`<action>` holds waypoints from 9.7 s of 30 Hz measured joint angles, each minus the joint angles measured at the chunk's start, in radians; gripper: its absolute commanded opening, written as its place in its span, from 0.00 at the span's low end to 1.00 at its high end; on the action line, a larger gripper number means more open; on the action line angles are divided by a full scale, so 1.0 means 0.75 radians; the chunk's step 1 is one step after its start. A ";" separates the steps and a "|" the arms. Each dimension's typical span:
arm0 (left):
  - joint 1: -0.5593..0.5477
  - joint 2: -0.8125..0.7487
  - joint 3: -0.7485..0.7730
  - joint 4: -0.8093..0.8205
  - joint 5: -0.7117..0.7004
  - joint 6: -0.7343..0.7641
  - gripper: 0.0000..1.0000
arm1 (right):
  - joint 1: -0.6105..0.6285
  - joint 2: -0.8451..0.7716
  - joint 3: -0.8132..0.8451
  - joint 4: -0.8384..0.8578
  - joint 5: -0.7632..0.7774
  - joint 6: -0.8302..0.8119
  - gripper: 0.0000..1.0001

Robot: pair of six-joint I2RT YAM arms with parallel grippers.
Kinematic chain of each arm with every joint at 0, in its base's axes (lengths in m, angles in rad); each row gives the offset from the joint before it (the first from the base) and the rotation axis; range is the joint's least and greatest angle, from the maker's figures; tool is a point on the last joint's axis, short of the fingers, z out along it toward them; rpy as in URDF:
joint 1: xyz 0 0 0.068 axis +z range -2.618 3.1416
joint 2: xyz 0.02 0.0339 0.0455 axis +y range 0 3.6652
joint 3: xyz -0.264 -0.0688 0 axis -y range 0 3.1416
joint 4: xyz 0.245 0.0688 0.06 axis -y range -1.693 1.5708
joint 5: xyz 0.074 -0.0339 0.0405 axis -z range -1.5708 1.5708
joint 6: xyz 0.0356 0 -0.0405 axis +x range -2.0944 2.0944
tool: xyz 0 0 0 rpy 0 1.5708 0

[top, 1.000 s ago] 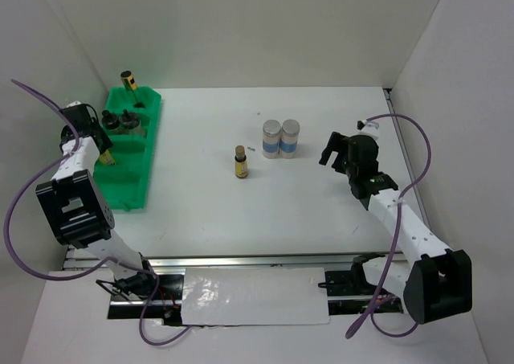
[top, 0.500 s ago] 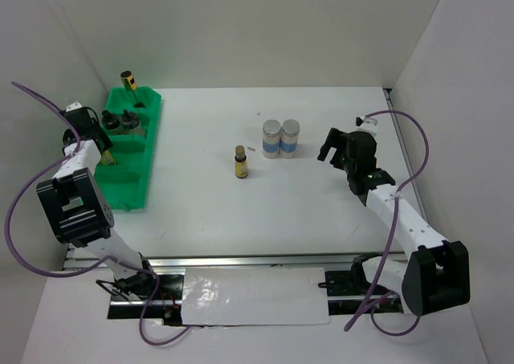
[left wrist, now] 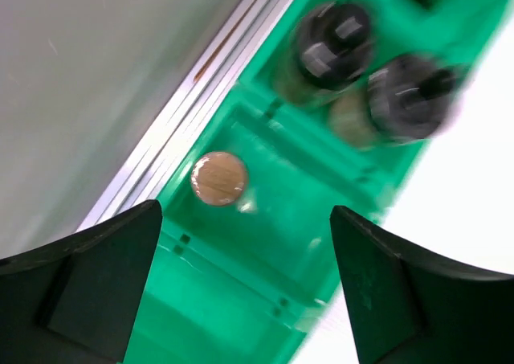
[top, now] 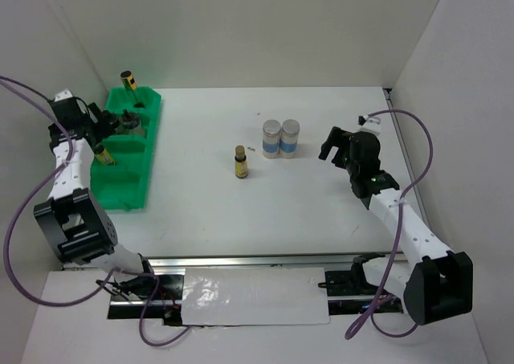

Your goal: Organize the condiment bottles

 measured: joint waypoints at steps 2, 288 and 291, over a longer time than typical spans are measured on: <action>-0.004 -0.089 0.058 -0.056 0.047 0.004 1.00 | 0.000 -0.029 0.000 -0.002 -0.001 -0.005 1.00; -1.292 0.594 0.477 0.571 0.845 0.434 0.98 | -0.056 -0.078 0.222 -0.195 0.281 0.076 1.00; -1.295 0.695 0.521 0.632 0.834 0.416 0.98 | -0.056 -0.084 0.221 -0.204 0.286 0.075 1.00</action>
